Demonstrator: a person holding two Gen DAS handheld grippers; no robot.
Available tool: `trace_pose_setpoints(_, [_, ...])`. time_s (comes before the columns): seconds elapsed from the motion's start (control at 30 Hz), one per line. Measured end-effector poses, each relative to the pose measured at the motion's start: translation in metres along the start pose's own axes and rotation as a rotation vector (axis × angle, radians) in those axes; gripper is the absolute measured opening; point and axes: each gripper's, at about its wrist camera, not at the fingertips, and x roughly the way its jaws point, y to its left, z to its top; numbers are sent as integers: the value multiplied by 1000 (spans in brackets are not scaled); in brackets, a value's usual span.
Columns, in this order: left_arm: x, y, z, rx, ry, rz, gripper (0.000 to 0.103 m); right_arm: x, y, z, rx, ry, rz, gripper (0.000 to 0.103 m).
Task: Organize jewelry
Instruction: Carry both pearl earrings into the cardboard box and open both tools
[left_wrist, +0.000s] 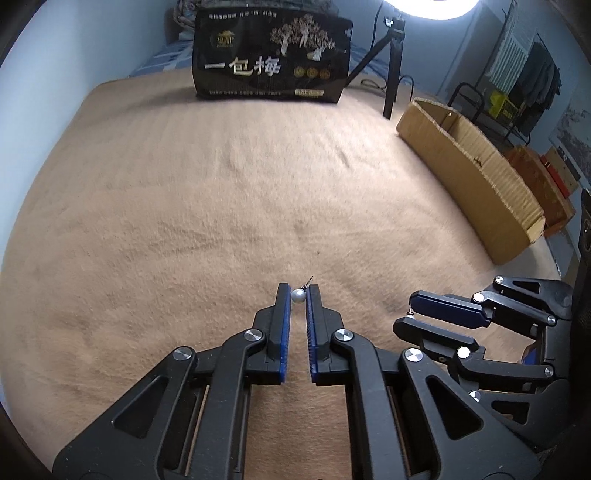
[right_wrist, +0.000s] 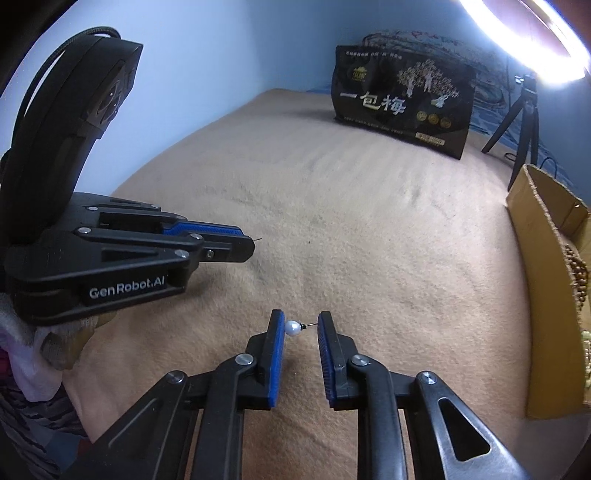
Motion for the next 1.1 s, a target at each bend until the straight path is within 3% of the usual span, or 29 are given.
trace_pose_setpoints(0.3, [-29, -25, 22, 3, -85, -41, 6, -33, -25, 10, 51, -61, -36, 17])
trace_pose_setpoints(0.57, [-47, -57, 47, 18, -150, -78, 6, -76, -73, 23, 126, -136, -94, 17])
trace_pose_setpoints(1.1, [-41, -137, 78, 98, -181, -142, 6, -133, -184, 35, 277, -244, -253, 17])
